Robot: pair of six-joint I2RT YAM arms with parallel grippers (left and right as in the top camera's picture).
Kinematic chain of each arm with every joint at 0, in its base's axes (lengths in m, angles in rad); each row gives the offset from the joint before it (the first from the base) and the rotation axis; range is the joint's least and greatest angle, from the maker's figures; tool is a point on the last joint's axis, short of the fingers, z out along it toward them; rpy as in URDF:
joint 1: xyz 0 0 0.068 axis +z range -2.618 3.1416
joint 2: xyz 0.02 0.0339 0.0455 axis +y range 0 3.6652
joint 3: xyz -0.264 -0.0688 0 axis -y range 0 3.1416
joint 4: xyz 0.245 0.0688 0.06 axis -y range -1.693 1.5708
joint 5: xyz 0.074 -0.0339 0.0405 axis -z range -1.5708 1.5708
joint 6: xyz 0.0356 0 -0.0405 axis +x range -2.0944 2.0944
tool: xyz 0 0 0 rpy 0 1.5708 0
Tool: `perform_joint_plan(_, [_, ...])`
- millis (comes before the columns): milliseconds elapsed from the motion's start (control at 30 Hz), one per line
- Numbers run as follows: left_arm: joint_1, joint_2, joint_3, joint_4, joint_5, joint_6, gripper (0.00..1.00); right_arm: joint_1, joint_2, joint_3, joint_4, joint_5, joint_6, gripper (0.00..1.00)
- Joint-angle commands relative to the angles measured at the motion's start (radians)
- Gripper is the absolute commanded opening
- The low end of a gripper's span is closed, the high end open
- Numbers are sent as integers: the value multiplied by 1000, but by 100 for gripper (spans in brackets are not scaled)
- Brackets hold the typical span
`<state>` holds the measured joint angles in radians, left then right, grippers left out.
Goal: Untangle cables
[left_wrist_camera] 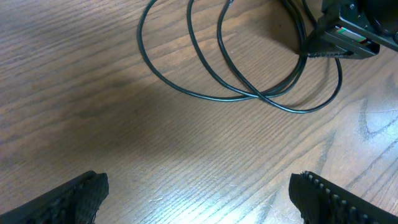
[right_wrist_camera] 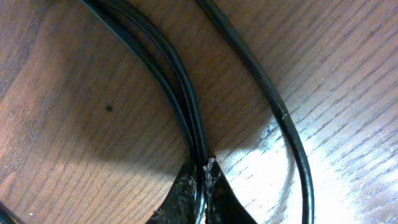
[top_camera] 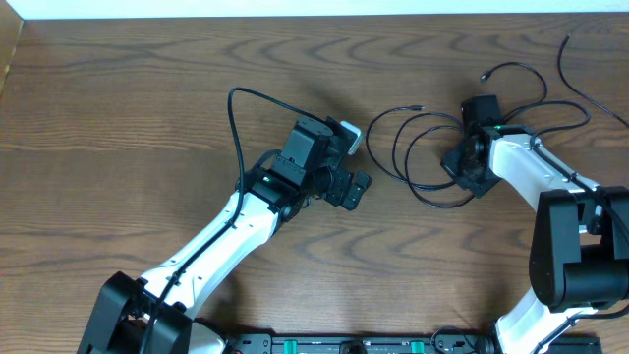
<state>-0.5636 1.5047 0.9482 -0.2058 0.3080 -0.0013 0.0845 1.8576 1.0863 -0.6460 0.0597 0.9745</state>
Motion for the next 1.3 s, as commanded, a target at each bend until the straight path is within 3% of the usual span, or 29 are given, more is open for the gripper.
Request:
perform_joint_plan(0, [2, 3, 3, -2, -6, -4, 98, -13, 74, -27, 2, 60, -74, 1])
perform_joint_plan(133, [2, 3, 3, -2, -7, -3, 98, -24, 23, 38, -1, -18, -137, 1])
perform_joint_plan(300, [2, 3, 3, -2, -7, -4, 98, -24, -164, 190, -34, -157, -280, 1])
perform_joint_plan(500, [2, 3, 3, -1, -7, -3, 98, -24, -343, 233, -105, -142, -311, 1])
perform_joint_plan(733, [2, 3, 3, -1, -6, -3, 98, -24, -394, 231, -287, -59, -348, 1])
perform_joint_plan(800, [2, 3, 3, -1, -6, -4, 98, -24, -385, 221, -332, -63, -347, 20])
perform_joint_plan(833, [2, 3, 3, -1, -7, -3, 98, -20, -381, 215, -343, -72, -346, 38])
perform_joint_plan(867, [2, 3, 3, -1, -7, -3, 98, -12, -378, 200, -355, -87, -340, 65])
perform_joint_plan(900, [2, 3, 3, 0, -7, -3, 98, 1, -376, 172, -356, -102, -323, 99])
perform_joint_plan(1067, [2, 3, 3, 7, -7, -3, 98, 49, -364, 63, -279, -105, -245, 99])
perform_joint_plan(1267, [2, 3, 3, 6, -7, -3, 99, 114, -354, -140, 7, -167, 61, 99])
